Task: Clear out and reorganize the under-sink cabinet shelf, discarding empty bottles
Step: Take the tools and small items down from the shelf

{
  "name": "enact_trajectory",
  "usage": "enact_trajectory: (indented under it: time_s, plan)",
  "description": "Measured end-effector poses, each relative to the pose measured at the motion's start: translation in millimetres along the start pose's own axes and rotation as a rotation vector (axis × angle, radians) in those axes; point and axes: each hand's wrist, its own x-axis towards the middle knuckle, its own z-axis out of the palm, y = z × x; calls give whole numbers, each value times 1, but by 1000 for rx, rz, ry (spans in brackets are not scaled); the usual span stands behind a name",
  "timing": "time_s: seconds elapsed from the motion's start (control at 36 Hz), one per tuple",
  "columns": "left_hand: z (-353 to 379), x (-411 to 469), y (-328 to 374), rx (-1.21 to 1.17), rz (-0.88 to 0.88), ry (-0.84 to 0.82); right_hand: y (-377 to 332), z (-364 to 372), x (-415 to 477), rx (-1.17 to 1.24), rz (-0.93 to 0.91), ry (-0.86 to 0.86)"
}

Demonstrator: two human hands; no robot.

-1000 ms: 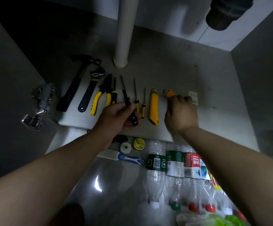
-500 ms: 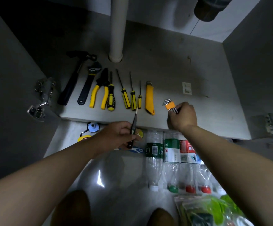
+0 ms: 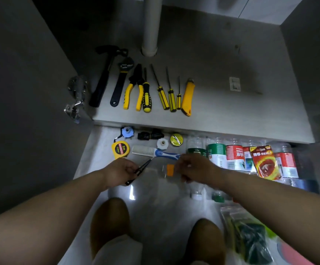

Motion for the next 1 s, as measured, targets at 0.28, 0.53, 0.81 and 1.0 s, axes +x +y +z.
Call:
enact_trajectory:
  time_s: [0.28, 0.53, 0.81, 1.0]
  plan:
    - [-7, -1, -22, -35, -121, 16, 12, 59, 36, -286, 99, 67]
    - [-7, -6, -32, -140, -221, 113, 21, 77, 16, -717, -227, 143]
    - [-5, 8, -31, -206, -199, 227, 46, 90, 0, -1057, -426, 37]
    - [-5, 9, -31, -54, -143, 244, 39, 85, 3, -1136, -366, 83]
